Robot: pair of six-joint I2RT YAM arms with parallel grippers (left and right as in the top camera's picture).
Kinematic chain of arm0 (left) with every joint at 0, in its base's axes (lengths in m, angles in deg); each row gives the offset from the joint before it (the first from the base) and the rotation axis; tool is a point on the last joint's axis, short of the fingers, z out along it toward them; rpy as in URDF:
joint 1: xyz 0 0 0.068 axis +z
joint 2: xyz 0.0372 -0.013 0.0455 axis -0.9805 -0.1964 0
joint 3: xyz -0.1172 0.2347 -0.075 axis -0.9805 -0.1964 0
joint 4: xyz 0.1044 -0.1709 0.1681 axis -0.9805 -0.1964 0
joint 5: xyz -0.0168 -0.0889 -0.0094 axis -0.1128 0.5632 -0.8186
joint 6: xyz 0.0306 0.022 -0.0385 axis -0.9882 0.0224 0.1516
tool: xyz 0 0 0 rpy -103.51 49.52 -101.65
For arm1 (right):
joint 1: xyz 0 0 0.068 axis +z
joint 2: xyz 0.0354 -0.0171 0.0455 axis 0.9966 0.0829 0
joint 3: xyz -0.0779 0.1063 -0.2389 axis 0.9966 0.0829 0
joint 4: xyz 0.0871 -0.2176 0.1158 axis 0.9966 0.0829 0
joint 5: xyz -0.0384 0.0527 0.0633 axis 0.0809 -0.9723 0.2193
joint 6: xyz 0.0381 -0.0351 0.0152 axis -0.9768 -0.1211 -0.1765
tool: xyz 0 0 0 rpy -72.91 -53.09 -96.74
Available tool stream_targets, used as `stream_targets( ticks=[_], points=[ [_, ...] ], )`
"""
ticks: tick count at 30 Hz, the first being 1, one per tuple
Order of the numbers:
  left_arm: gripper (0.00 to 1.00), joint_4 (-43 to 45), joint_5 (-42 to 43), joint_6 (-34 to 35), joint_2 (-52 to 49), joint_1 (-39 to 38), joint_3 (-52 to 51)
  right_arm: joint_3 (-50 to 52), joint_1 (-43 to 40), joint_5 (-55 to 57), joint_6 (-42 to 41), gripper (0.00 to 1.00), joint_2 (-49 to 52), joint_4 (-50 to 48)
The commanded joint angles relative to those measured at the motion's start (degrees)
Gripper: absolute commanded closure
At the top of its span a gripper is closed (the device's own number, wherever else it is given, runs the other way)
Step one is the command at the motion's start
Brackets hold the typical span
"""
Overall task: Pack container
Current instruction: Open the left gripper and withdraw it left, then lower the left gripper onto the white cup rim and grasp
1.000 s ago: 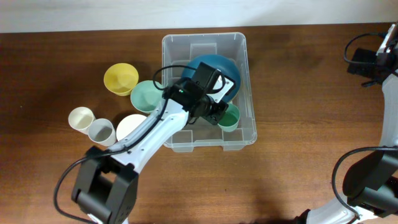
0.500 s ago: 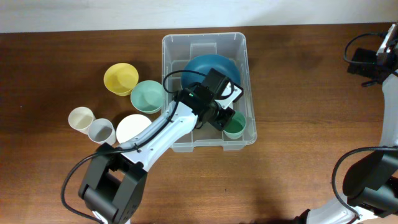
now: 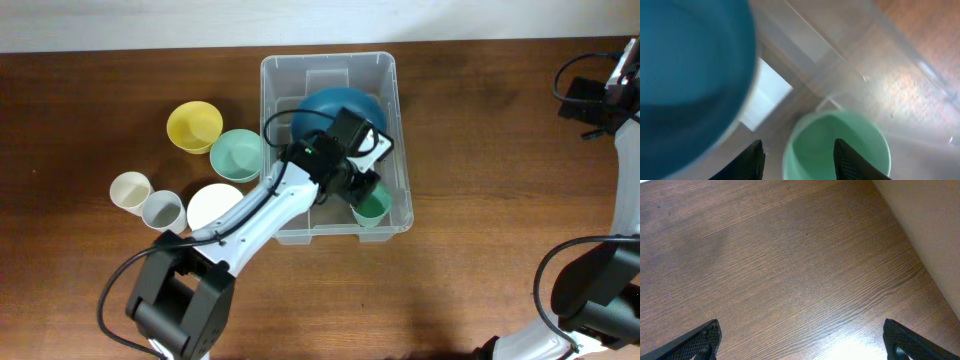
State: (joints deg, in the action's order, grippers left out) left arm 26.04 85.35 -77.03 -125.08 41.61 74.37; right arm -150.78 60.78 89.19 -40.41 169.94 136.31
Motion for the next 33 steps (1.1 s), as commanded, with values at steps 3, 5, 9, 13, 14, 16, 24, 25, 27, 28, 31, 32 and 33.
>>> stream_targets(
  ticks=[3, 5, 9, 13, 14, 16, 24, 25, 27, 28, 31, 32, 33],
  points=[
    [0.54, -1.75, -1.55, -0.33, 0.61, 4.00, 8.11, -0.85, -0.31, 0.09, -0.68, 0.01, -1.38, -0.02],
    [0.53, -3.93, -4.55, -0.33, 1.05, 5.57, 10.95, -0.85, -0.31, 0.09, -0.68, 0.01, -1.38, -0.02],
    [0.53, -8.20, -18.21, -0.28, 2.36, 9.51, 15.28, -0.85, -0.31, 0.09, -0.68, 0.01, -1.38, -0.02],
    [0.53, -10.12, -25.59, 0.26, 3.69, 14.73, 16.11, -0.85, -0.31, 0.09, -0.68, 0.01, -1.38, -0.02],
    [0.51, -10.78, -26.95, 1.29, 3.87, 16.06, 16.11, -0.85, -0.31, 0.09, -0.68, 0.01, -1.38, -0.02],
    [0.19, -12.87, -29.46, 3.78, 4.04, 19.30, 16.11, -0.85, -0.31, 0.09, -0.68, 0.01, -1.38, 0.00],
    [0.01, -21.62, -27.93, 13.29, 4.04, 35.08, 16.09, -0.85, -0.31, 0.09, -0.68, 0.01, -1.38, -0.02],
    [0.01, -22.29, -27.32, 14.64, 4.04, 37.09, 16.04, -0.85, -0.31, 0.09, -0.68, 0.01, -1.38, -0.02],
    [0.01, -23.47, -27.10, 16.11, 4.04, 40.81, 15.85, -0.85, -0.31, 0.09, -0.68, 0.01, -1.38, -0.02],
    [0.01, -24.11, -27.06, 16.11, 4.04, 42.75, 15.80, -0.85, -0.31, 0.09, -0.68, 0.01, -1.38, -0.02],
    [0.01, -25.64, -26.88, 18.43, 4.04, 47.93, 15.58, -0.85, -0.31, 0.09, -0.68, 0.01, -1.38, -0.02],
    [0.01, -26.10, -26.71, 19.98, 4.04, 49.79, 15.39, -0.85, -0.31, 0.09, -0.68, 0.01, -1.38, -0.02],
    [0.01, -26.45, -26.36, 20.72, 4.04, 51.25, 15.19, -0.85, -0.31, 0.09, -0.68, 0.01, -1.38, -0.02]
  ],
)
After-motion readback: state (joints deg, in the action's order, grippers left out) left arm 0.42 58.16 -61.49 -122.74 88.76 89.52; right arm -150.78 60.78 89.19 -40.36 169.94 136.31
